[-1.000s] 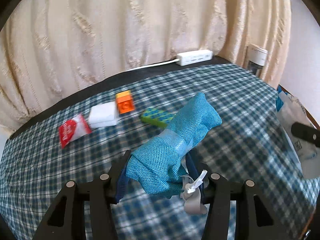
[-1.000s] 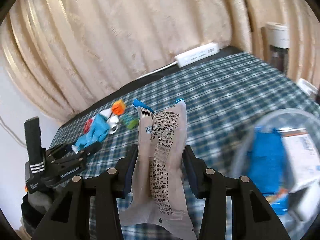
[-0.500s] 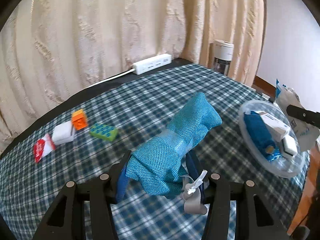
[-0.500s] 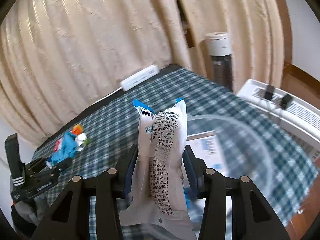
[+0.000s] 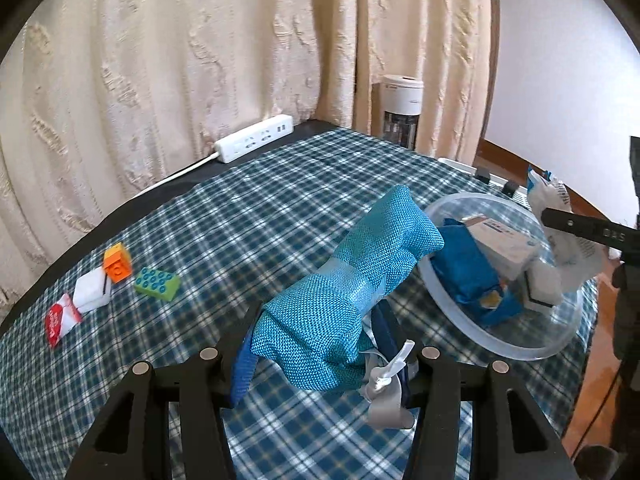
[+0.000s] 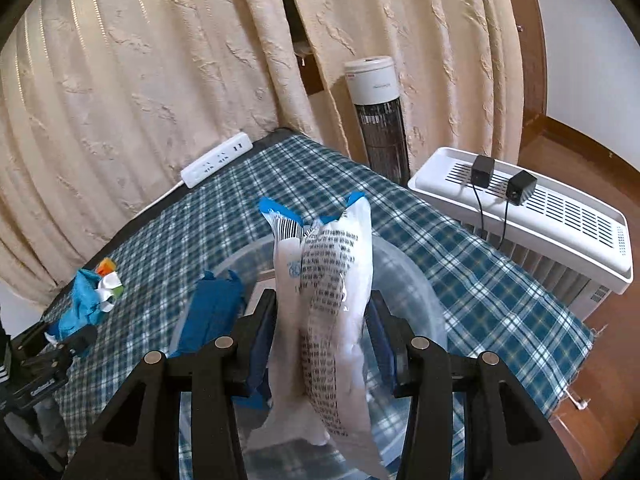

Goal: Organize objects
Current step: 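Carry the white packet into the bowl and release it with the right gripper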

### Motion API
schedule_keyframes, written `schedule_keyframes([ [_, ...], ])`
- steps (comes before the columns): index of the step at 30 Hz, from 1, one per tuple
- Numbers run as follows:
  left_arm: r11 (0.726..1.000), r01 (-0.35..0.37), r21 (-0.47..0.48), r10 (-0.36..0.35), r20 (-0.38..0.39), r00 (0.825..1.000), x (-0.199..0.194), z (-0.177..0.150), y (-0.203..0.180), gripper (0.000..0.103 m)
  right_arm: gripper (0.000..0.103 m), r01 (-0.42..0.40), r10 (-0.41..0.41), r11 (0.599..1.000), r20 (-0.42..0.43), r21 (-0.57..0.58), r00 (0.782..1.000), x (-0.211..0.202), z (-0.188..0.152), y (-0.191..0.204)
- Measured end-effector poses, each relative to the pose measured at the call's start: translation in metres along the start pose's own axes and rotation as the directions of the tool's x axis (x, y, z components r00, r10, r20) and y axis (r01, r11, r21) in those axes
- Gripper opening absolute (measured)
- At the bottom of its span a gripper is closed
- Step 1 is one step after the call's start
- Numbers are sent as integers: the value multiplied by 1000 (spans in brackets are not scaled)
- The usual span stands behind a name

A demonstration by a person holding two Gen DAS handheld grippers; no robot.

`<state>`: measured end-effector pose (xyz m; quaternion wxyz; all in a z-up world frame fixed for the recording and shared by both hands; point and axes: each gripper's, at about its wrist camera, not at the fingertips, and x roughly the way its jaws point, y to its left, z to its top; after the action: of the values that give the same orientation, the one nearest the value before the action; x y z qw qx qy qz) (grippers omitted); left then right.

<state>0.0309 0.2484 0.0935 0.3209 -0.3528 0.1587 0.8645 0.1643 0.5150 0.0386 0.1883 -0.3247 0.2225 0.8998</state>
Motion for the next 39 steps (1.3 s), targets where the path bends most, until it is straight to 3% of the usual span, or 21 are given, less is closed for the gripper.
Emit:
schedule_keyframes([
  [11, 998, 47, 30, -46, -12, 999, 4, 2, -21, 57, 46, 35, -36, 999, -40, -34, 999, 24, 6, -16],
  [21, 988, 115, 100, -114, -18, 993, 5, 4, -52, 57, 51, 10, -12, 1000, -50, -30, 999, 34, 5, -19],
  [24, 978, 148, 148, -146, -22, 989, 5, 4, -68, 57, 58, -5, 5, 1000, -11, -1, 1000, 25, 7, -24],
  [31, 936, 244, 253, -241, -42, 970, 11, 6, -110, 57, 58, -5, 5, 1000, 29, 24, 1000, 10, 6, -32],
  [39, 890, 312, 331, -301, -88, 950, 24, 3, -145, 60, 58, -4, 1, 997, 36, 71, 999, 4, 1, -47],
])
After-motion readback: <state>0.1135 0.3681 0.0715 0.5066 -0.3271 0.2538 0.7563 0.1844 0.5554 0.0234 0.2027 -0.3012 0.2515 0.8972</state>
